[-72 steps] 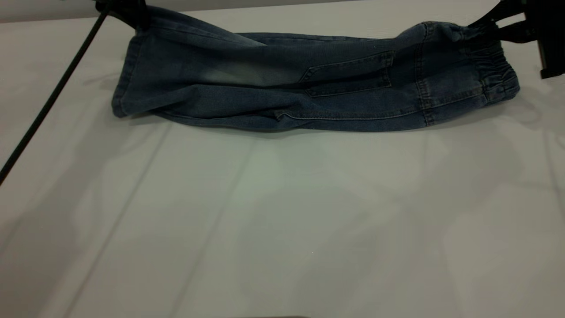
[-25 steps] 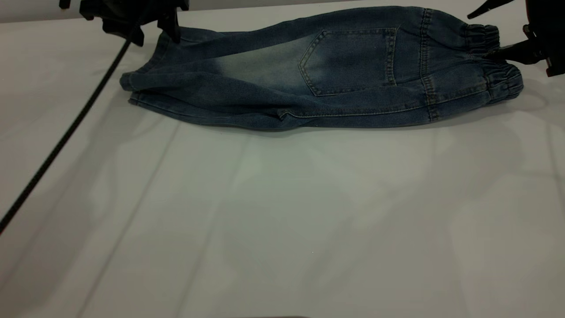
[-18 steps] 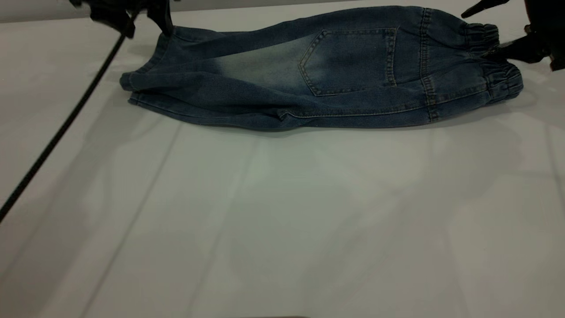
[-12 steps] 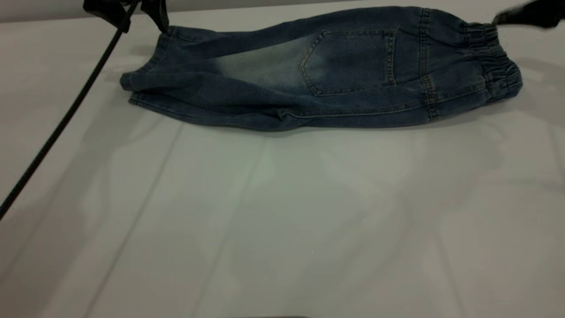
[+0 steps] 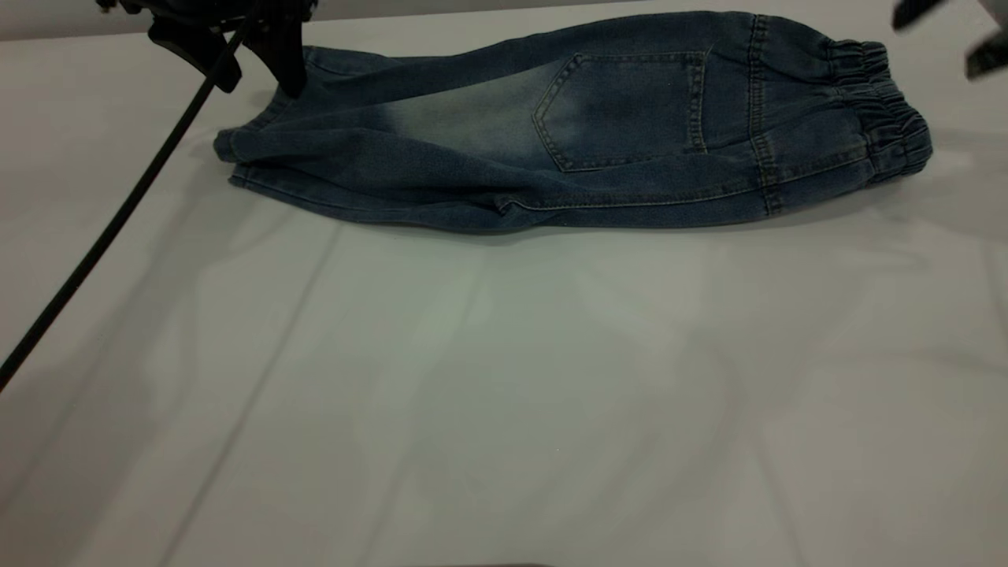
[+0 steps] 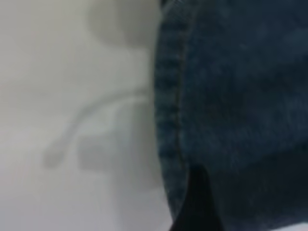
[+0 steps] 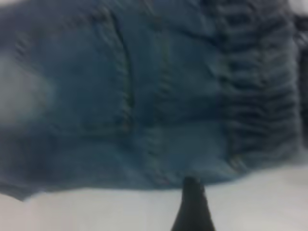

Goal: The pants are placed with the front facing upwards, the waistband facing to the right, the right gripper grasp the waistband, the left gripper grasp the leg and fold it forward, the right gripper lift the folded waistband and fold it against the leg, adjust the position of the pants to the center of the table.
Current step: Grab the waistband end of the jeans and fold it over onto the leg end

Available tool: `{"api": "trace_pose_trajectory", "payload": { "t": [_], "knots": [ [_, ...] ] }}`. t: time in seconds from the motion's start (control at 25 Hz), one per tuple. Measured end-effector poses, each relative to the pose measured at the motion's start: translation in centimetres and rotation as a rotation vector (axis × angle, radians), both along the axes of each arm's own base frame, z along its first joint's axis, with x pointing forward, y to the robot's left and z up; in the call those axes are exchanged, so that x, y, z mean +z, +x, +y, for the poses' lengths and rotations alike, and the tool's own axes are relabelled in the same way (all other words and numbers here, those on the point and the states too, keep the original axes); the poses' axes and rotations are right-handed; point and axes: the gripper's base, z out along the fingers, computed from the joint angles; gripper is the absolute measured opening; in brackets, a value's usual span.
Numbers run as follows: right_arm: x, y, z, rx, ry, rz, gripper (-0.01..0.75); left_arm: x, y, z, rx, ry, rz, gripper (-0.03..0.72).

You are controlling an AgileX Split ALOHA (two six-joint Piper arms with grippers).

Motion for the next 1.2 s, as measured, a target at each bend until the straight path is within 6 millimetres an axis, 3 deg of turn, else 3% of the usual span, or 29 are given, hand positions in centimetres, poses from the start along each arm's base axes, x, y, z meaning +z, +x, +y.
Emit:
{"api": "trace_pose_trajectory", "payload": {
  "t": [0.32,0.6,0.84,1.2],
  "knots": [
    [-2.4,-2.0,-0.4,-0.012,-0.067,0.043,0.501,-0.1,-0.4,-1.6,-0.052,0.004,0.004,0.496],
    [-4.1,-1.7,-0.1,-0.066,-0.01,0.076,0.585,0.0,-0.5,-2.3,-0.062,-0.008,0.005,0.496],
    [-6.4,-0.5,0.6,-0.066,0.1,0.126,0.59,0.0,-0.6,-2.4,-0.071,-0.015,0.006,0.496],
    [-6.4,1.2,0.5,-0.13,0.134,0.067,0.59,-0.1,-0.6,-2.4,-0.074,-0.015,0.013,0.496]
  ]
}}
